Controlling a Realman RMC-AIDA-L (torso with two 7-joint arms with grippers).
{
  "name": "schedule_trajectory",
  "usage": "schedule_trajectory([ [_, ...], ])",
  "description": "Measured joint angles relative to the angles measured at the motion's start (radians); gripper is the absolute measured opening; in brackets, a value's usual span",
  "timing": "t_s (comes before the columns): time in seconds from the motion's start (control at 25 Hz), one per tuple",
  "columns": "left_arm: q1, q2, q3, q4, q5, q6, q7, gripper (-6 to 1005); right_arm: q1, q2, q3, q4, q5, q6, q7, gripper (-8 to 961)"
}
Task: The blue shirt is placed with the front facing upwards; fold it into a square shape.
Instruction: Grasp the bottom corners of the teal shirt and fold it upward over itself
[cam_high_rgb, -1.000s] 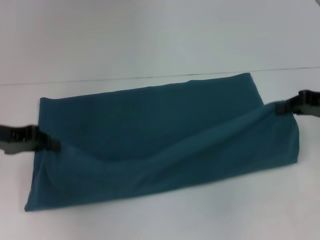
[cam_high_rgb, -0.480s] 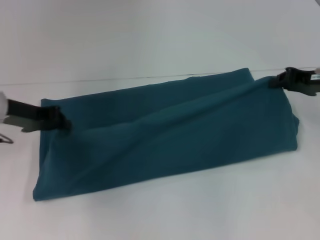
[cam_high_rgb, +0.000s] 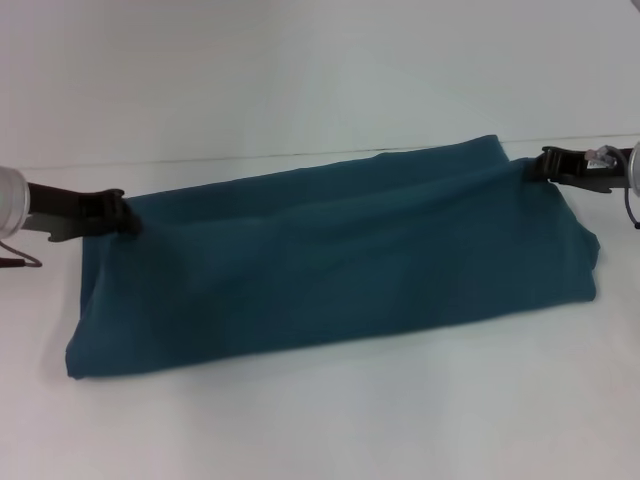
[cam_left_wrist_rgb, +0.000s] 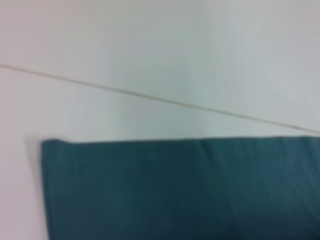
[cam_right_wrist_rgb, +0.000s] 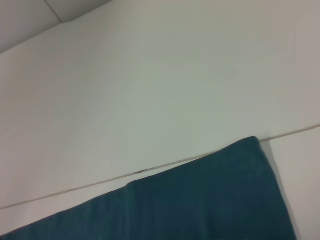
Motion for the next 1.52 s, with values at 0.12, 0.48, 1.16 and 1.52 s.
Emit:
schedule_trajectory([
  [0.12, 0.000, -0.006, 0.000, 0.001, -0.003, -0.035, 0.003, 0, 0.005, 0.005, -0.018, 0.002, 0.000, 0.029, -0.001, 39],
  [0.48, 0.013, -0.040, -0.003, 0.054, -0.051, -0.097, 0.004, 0, 0.024, 0.028, -0.085, 0.002, 0.000, 0.110, -0.012, 40],
  [1.16, 0.014, -0.052, 0.005, 0.039, -0.045, -0.239, -0.001, 1, 0.123, 0.046, -0.191, 0.114, -0.061, 0.398, -0.014, 39],
  [1.52, 0.015, -0.060, 0.006, 0.038, -0.045, -0.267, 0.002, 4, 0.171, 0.036, -0.197, 0.177, -0.069, 0.469, -0.015, 39],
])
